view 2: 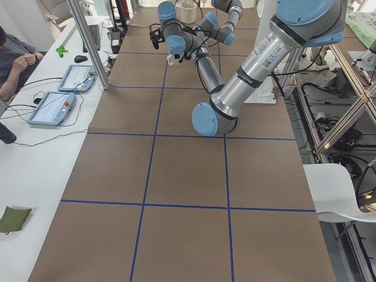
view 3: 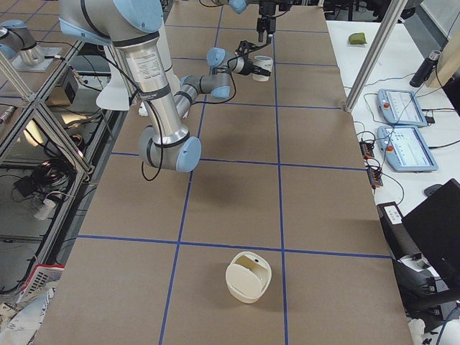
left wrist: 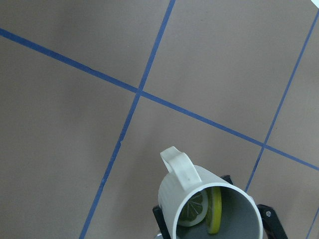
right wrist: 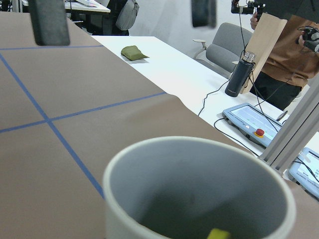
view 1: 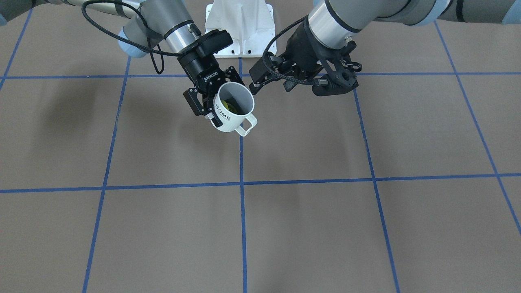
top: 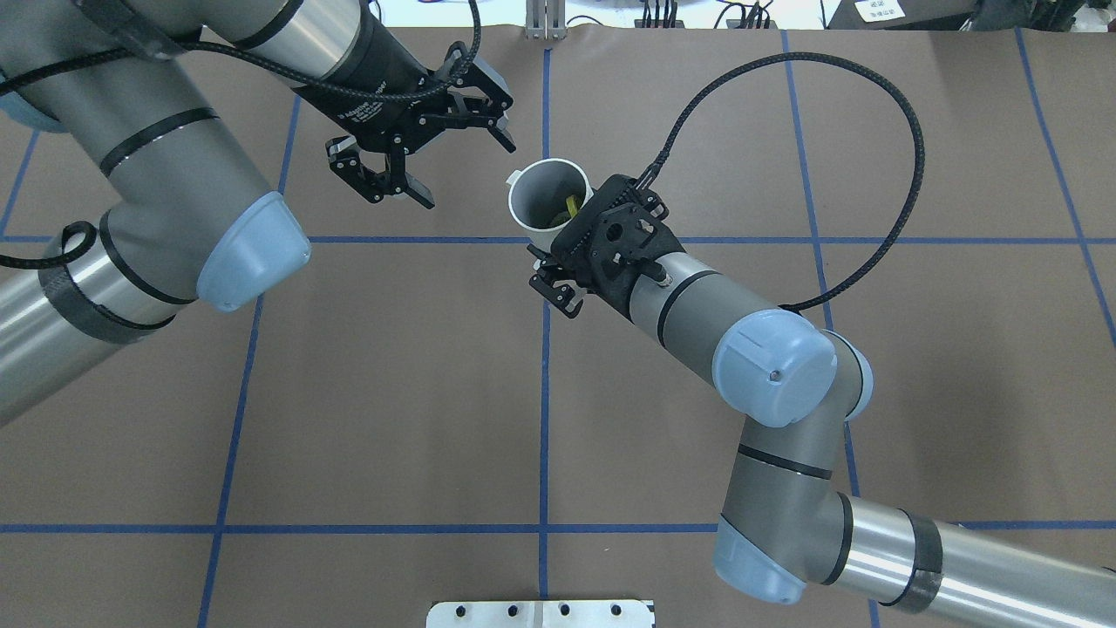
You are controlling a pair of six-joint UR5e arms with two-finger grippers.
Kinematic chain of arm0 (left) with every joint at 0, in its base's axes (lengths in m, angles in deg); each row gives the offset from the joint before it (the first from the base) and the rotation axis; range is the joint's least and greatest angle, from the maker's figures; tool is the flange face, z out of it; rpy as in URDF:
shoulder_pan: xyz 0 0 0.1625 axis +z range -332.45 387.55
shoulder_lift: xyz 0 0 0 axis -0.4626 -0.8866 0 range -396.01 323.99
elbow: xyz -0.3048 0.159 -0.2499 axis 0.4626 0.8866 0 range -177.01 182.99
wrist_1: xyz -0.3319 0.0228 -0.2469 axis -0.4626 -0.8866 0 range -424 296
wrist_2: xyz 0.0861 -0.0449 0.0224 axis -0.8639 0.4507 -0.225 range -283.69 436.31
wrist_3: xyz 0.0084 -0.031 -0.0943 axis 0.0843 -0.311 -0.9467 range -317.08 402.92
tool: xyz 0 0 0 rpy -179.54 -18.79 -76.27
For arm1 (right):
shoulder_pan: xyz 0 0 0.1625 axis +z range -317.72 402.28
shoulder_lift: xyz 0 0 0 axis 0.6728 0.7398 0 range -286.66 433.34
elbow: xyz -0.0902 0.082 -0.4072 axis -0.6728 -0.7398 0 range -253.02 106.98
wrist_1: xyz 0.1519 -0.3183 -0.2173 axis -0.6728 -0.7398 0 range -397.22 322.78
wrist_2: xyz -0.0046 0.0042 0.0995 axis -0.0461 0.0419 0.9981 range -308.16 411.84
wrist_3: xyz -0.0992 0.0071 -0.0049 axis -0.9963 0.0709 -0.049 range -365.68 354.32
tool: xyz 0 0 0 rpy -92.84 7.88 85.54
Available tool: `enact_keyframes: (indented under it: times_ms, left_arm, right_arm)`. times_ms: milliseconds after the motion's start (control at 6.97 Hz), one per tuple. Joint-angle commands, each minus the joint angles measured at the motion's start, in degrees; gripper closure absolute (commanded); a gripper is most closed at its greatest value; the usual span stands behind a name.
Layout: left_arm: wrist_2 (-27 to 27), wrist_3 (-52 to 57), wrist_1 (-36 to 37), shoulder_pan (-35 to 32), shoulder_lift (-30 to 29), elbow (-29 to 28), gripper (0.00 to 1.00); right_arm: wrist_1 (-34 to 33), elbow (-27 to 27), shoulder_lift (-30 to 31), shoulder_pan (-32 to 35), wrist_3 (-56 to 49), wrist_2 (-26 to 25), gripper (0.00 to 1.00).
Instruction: Left arm hands cup to right arm to dump lemon
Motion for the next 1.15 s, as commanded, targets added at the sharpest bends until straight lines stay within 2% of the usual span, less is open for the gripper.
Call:
enact_keyframes:
  times_ms: [0,143,430,574,717,861,1004]
  left_arm:
    - [0.0,10.9,0.2,-1.8,5.7,0.5,0.0]
    - [-0.4,17.6,0.3,-2.5,9.2,0.6,0.0]
    - [-2.4,30.0,0.5,-3.5,15.1,0.6,0.0]
    - [-4.3,36.4,0.6,-4.3,17.9,0.6,0.0]
    - [-5.0,43.8,0.5,-5.9,20.6,0.6,0.0]
    - [-4.9,52.9,0.5,-8.7,23.9,0.6,0.0]
    - [-4.9,60.6,0.8,-10.8,26.5,0.2,0.0]
  right_arm:
    - [-3.2,0.0,1.9,1.8,0.8,0.0,1.0]
    - [-3.5,-0.1,2.8,3.4,8.2,0.2,1.0]
    - [-9.7,0.4,3.3,10.0,15.7,5.6,1.0]
    - [-12.3,0.5,3.2,15.7,19.5,15.1,1.0]
    - [-12.4,1.0,3.3,23.0,22.1,26.8,1.0]
    - [-12.4,2.0,5.1,28.0,22.1,33.3,1.0]
    - [-12.0,4.9,9.8,30.2,22.0,33.9,1.0]
